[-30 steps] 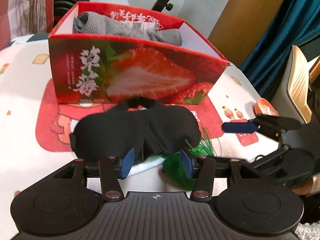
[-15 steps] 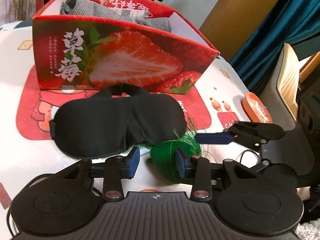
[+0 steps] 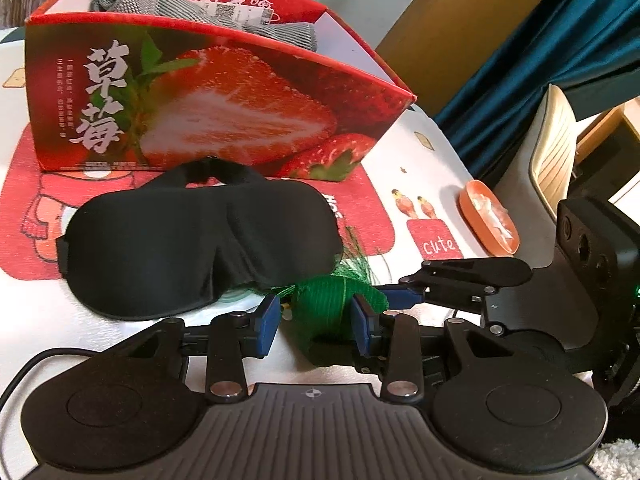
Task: Organize soft objects
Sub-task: 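Lift the green yarn ball with the left tool and carry it over the box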
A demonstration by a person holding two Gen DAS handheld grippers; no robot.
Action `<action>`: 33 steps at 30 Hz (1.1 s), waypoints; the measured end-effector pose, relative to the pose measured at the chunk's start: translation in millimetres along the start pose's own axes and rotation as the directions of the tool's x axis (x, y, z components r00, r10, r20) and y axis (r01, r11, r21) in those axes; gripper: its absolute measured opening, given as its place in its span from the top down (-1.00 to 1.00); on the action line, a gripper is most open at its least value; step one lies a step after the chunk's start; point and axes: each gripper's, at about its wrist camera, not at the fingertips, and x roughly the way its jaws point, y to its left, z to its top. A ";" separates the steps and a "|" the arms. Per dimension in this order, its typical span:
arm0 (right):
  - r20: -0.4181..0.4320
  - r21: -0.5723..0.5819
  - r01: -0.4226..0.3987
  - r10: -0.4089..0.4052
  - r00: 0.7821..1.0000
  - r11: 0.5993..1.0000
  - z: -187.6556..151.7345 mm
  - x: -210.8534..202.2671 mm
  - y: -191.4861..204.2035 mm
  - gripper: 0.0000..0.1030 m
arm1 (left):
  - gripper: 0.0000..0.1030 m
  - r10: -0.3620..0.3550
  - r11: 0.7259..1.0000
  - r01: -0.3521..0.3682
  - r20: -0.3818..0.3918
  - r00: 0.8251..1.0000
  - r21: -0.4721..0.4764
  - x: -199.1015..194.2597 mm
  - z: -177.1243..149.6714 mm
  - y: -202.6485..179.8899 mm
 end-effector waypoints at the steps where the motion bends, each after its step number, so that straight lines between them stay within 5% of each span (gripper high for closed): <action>1: 0.003 0.005 -0.002 0.002 1.000 1.000 -0.1 -0.3 -0.8 0.14 | 0.24 -0.006 1.000 0.006 -0.001 1.000 -0.002 0.7 0.4 0.0; 16: 0.074 -0.020 0.011 -0.009 0.997 1.000 10.4 -13.9 0.7 0.19 | 0.28 -0.062 0.998 0.061 0.021 0.998 0.024 -5.2 7.5 -5.6; 27: 0.230 -0.112 0.055 -0.028 0.973 0.992 62.5 -56.9 -0.2 0.19 | 0.29 -0.131 0.991 0.122 0.168 0.977 0.063 -42.8 48.4 -17.4; 33: 0.325 -0.168 0.094 -0.035 0.945 0.981 106.9 -83.8 -3.8 0.19 | 0.29 -0.128 0.984 0.091 0.256 0.958 0.151 -67.2 84.6 -33.5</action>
